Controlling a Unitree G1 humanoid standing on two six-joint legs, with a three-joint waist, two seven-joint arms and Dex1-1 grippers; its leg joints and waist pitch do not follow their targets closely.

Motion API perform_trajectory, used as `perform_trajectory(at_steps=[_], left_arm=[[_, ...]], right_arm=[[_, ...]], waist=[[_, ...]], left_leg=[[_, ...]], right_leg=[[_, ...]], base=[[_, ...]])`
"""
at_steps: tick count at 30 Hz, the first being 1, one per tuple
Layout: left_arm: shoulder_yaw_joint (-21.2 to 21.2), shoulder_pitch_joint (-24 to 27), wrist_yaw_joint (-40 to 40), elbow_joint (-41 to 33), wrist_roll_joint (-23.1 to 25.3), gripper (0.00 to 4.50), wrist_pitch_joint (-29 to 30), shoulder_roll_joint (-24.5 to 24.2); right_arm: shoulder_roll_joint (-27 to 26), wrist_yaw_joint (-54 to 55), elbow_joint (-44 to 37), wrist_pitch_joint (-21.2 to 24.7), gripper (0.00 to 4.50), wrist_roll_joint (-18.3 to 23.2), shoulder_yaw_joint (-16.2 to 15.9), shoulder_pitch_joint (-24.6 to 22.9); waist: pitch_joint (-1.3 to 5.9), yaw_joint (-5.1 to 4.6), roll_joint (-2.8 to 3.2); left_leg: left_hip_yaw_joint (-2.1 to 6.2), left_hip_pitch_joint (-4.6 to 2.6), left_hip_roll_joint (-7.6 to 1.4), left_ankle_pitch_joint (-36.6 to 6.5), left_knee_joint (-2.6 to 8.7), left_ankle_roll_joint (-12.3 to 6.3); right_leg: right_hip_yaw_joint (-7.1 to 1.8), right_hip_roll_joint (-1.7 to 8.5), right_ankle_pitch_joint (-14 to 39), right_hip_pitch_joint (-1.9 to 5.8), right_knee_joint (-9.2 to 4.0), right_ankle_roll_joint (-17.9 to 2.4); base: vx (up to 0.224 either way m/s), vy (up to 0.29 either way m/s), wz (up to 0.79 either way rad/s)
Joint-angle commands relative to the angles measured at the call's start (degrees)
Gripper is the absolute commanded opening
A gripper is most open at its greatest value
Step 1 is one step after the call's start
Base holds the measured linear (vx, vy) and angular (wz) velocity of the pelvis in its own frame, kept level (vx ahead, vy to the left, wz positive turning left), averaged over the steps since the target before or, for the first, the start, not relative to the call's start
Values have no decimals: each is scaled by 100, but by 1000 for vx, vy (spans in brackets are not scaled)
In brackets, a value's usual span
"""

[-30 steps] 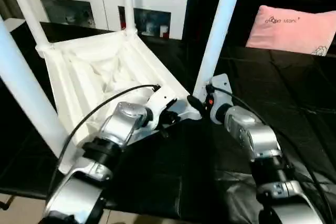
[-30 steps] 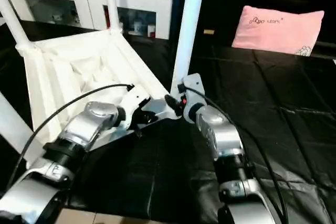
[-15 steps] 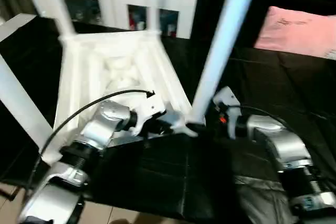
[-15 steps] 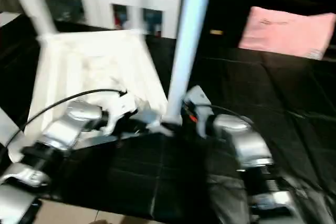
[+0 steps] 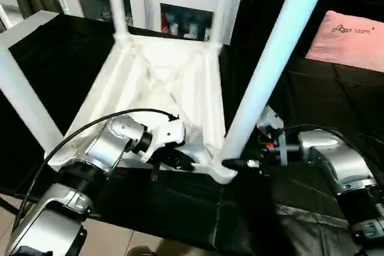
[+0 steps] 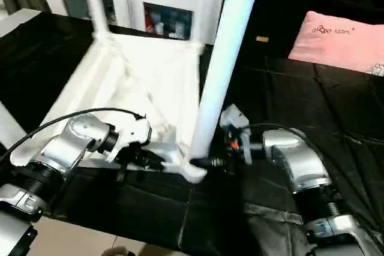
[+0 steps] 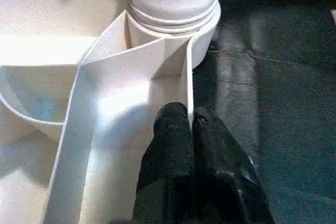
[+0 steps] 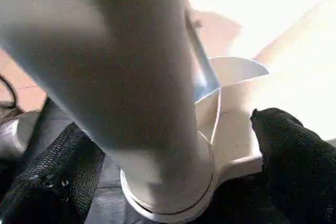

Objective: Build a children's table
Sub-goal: Rotate leg to tighten

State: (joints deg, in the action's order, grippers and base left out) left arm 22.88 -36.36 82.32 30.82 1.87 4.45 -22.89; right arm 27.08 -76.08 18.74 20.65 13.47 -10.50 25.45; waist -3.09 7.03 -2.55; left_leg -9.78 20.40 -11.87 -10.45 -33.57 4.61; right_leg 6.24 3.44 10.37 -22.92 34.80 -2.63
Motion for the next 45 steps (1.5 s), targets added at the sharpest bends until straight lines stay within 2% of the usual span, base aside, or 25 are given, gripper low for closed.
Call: perform_trajectory(at_steps=[1,7,9,12,14,15,18,19,21,25,27,31,33,35,36,38,39,41,43,44,45], left_arm=[[175,-177,333,-123,-95,0,-157,67],[182,-203,460,-73,-91,0,-244,20],[203,-209,517,-33,-77,0,-306,-14],[203,-223,534,10,-64,0,-346,-30],[199,-237,547,38,-56,0,-368,-33],[198,-240,549,43,-55,0,-372,-35],[195,-246,530,57,-56,0,-372,-37],[195,-250,507,71,-50,0,-372,-30],[192,-247,472,89,-42,0,-371,-16],[105,-225,229,72,-61,0,-128,78],[46,-226,106,75,-86,0,-21,131],[-277,-219,-611,-146,-240,0,747,429],[-370,-238,-872,-216,-265,0,977,549],[-427,-264,-1041,-243,-280,0,1128,642],[-564,-341,-1543,-239,-249,0,1421,903],[-697,-435,-2055,-198,-223,0,1705,1190],[-697,-435,-2055,-198,-223,0,1705,1190],[-733,-463,-2228,-167,-201,0,1748,1271],[-791,-567,-2794,81,-76,0,1802,1528],[-791,-567,-2794,81,-76,0,1802,1528],[-840,-648,-3278,266,16,0,1879,1731]], right_arm=[[61,-186,26,-73,429,83,-22,128],[47,-355,142,-85,374,178,-55,166],[61,-487,146,-57,365,215,-91,171],[69,-571,153,-43,328,229,-106,172],[66,-627,166,-39,319,232,-104,176],[66,-638,163,-33,298,236,-104,175],[67,-657,156,-16,275,261,-115,171],[65,-659,152,-15,275,271,-123,166],[52,-655,125,4,246,301,-130,147],[-64,-475,-45,89,225,390,-39,19],[-123,-336,-87,94,223,391,14,-23],[-545,954,-182,231,215,91,218,-159],[-658,1302,-176,211,211,-55,214,-175],[-761,1556,-159,291,206,-123,227,-166],[-1081,2229,-103,567,206,-221,307,-99],[-1441,2975,23,764,201,-365,378,13],[-1441,2975,23,764,199,-365,378,13],[-1531,3180,80,785,198,-432,379,52],[-1959,4022,429,862,197,-584,494,286],[-1959,4022,429,862,197,-584,494,286],[-2344,4828,785,889,196,-760,601,542]], waist=[[375,-23,11],[385,-26,13],[397,-25,17],[402,-18,27],[399,-14,8],[396,-9,7],[392,-8,14],[394,-8,13],[398,-10,14],[388,-13,16],[374,-16,12],[361,-78,17],[365,-158,1],[365,-226,-13],[371,-262,-36],[368,-322,-25],[377,-345,-23],[385,-359,-16],[388,-414,-8],[392,-415,-2],[382,-451,-3]], left_leg=[[12,-39,-202,-859,335,-276],[18,-35,-196,-855,327,-252],[20,-32,-200,-812,323,-275],[19,-26,-202,-735,316,-295],[13,-26,-196,-754,313,-306],[13,-22,-190,-759,313,-299],[17,-35,-199,-819,317,-274],[19,-32,-200,-811,317,-271],[21,-28,-200,-774,317,-268],[18,-33,-193,-824,317,-247],[19,-39,-184,-906,324,-215],[48,-58,-174,-1056,345,-94],[56,-29,-155,-1046,347,-41],[47,-5,-133,-994,334,-93],[39,-1,-129,-929,323,-125],[43,5,-113,-859,317,-88],[40,3,-96,-830,308,-97],[35,16,-99,-741,304,-179],[32,22,-105,-665,309,-216],[41,7,-111,-679,314,-188],[32,2,-107,-725,311,-144]], right_leg=[[-369,522,1488,349,-463,-755],[-369,514,1459,351,-449,-774],[-365,506,1341,356,-431,-802],[-367,505,1144,358,-405,-867],[-363,505,1222,357,-421,-837],[-361,506,1306,358,-427,-809],[-360,512,1464,348,-444,-761],[-360,509,1455,350,-438,-761],[-362,504,1359,353,-425,-786],[-363,508,1420,352,-438,-783],[-359,512,1666,344,-473,-702],[-339,520,2089,332,-516,-588],[-332,517,2189,354,-520,-523],[-337,503,2152,366,-528,-498],[-347,496,2064,357,-521,-513],[-334,490,2089,346,-523,-538],[-327,490,2168,356,-540,-502],[-345,482,1978,359,-527,-521],[-352,461,1648,342,-490,-654],[-346,470,1660,345,-492,-664],[-353,469,1701,327,-492,-702]], base=[[0,0,0],[0,0,0],[0,0,0],[0,0,0],[0,0,0],[0,0,0],[0,0,0],[0,0,0],[0,0,0],[0,0,0],[0,0,0],[0,0,0],[0,0,0],[0,0,0],[0,0,0],[0,0,0],[0,0,0],[0,0,0],[0,0,0],[0,0,0],[0,0,0]])
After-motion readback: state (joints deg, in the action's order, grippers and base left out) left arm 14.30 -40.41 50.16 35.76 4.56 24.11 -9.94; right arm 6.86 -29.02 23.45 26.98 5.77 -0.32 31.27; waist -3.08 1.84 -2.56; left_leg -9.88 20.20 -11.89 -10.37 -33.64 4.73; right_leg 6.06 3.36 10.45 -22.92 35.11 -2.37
